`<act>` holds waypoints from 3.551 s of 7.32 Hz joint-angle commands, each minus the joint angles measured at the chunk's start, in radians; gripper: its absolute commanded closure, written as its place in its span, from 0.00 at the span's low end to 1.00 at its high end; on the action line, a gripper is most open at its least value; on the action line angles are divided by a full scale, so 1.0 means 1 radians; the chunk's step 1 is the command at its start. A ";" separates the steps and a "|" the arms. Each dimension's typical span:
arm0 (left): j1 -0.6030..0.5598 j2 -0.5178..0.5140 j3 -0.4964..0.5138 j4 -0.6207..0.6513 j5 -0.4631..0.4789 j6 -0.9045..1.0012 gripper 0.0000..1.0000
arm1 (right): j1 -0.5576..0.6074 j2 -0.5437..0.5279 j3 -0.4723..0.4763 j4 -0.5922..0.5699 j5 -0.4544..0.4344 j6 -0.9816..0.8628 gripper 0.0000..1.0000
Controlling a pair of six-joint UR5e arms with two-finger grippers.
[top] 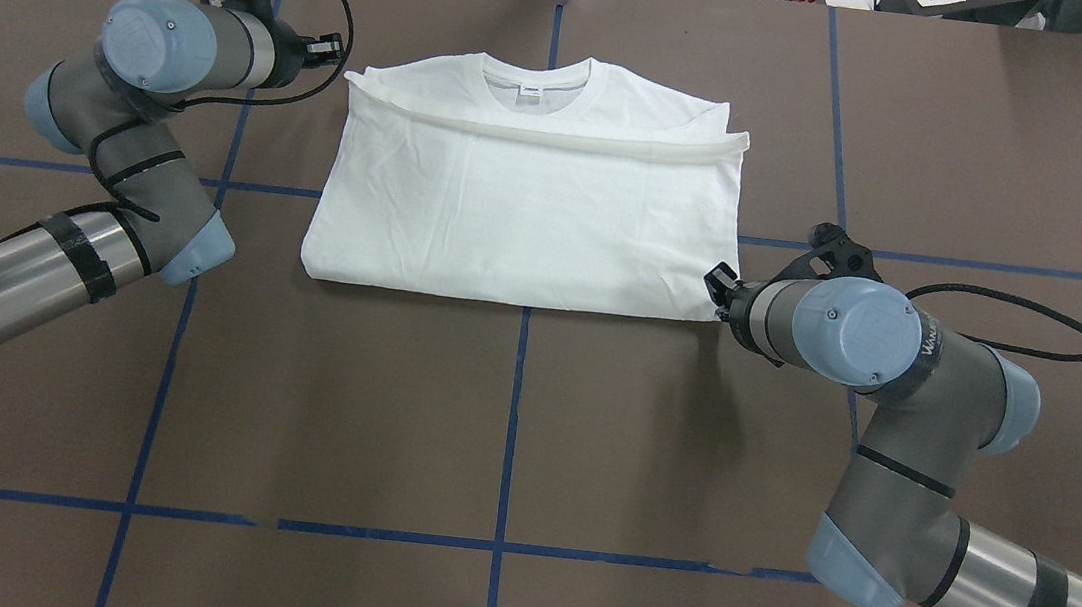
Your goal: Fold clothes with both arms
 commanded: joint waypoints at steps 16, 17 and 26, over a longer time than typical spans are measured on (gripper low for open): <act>0.382 0.283 -0.693 0.405 -0.095 -0.543 0.35 | -0.141 -0.119 0.363 -0.267 0.126 -0.003 0.00; 0.406 0.289 -0.684 0.407 -0.089 -0.543 0.35 | -0.131 -0.116 0.352 -0.262 0.128 -0.034 0.00; 0.358 0.255 -0.585 0.416 0.014 -0.413 1.00 | -0.104 -0.108 0.312 -0.259 0.119 -0.042 0.00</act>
